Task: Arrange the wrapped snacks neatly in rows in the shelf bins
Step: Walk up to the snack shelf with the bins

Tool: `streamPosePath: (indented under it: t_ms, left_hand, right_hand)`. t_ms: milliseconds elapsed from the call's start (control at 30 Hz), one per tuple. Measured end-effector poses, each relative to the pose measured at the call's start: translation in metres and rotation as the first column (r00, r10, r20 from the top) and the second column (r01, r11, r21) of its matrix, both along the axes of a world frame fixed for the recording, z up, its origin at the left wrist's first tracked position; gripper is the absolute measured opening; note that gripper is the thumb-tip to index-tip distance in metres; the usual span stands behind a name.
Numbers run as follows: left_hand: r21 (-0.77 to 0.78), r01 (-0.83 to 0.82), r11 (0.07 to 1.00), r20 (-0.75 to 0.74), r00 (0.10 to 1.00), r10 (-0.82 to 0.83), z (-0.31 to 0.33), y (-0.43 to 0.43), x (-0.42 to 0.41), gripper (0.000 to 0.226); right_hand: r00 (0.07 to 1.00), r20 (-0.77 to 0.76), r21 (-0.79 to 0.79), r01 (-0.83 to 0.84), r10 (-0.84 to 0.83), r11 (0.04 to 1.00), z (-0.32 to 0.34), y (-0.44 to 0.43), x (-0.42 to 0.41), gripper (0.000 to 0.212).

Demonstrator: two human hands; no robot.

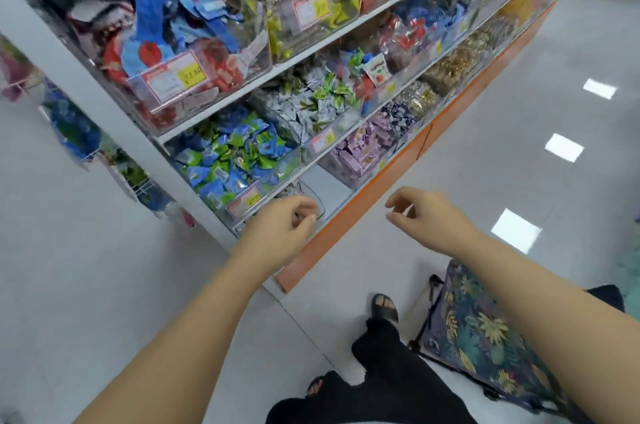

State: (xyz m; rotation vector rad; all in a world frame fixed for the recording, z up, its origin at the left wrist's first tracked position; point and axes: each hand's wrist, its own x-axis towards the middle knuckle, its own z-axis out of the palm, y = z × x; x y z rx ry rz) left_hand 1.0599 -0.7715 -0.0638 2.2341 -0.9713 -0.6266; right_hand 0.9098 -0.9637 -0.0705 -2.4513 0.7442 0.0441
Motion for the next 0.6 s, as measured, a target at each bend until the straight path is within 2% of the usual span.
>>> streamPosePath:
  t_ms: [233,367,500,600]
  left_hand:
    - [0.025,-0.154,0.988,-0.003,0.988,0.155,-0.018,-0.075,0.056,0.021]
    - [0.027,-0.277,0.960,-0.034,0.960,0.278,-0.024,-0.125,0.070,0.024]
    - [0.020,-0.381,0.924,-0.030,0.924,0.381,-0.031,-0.150,0.071,0.026]
    - [0.031,-0.470,0.882,-0.050,0.881,0.471,-0.042,-0.145,0.066,0.023]
  right_hand:
    - [0.977,-0.036,-0.056,-0.214,0.212,0.975,-0.002,-0.092,0.085,0.014]
    - [0.910,-0.108,-0.086,-0.409,0.399,0.909,0.000,-0.143,0.123,0.008]
    - [0.844,-0.185,-0.069,-0.522,0.504,0.850,-0.009,-0.178,0.161,0.013]
    - [0.798,-0.188,-0.044,-0.589,0.572,0.807,-0.021,-0.180,0.181,0.012]
